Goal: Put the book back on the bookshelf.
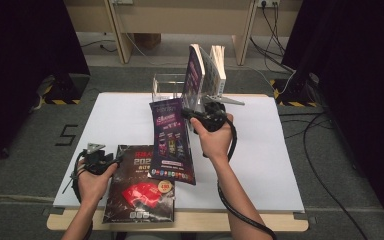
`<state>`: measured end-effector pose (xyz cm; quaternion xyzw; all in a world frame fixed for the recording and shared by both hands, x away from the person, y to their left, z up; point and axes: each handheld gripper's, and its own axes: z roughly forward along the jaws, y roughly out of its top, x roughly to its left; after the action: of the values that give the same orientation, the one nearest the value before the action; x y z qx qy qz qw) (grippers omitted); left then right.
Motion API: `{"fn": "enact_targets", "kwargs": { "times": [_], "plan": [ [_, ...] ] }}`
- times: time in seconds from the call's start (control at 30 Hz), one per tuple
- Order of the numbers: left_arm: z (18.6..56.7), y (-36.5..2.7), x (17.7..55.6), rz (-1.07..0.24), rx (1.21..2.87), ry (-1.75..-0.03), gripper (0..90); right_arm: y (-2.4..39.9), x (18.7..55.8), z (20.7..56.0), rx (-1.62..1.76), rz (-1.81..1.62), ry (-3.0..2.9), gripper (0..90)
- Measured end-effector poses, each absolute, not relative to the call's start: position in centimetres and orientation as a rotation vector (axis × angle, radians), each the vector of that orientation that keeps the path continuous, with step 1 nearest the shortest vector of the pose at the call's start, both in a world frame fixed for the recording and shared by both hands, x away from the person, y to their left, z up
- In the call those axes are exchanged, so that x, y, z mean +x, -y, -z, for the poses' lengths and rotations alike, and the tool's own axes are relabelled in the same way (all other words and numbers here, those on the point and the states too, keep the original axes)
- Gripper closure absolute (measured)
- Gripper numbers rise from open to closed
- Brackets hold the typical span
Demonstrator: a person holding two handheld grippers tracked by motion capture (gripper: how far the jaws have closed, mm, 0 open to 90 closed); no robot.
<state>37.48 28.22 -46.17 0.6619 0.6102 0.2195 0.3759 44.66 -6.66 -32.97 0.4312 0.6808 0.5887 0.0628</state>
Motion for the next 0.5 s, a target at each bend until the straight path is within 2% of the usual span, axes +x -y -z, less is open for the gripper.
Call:
{"fn": "enact_targets", "kwargs": {
  "times": [0.5],
  "plan": [
    [46.2,-28.3,37.5,-0.568,1.690,-1.561,56.9,8.0,43.7,30.7,1.206,-1.816,-1.903,85.4]
  ]
}}
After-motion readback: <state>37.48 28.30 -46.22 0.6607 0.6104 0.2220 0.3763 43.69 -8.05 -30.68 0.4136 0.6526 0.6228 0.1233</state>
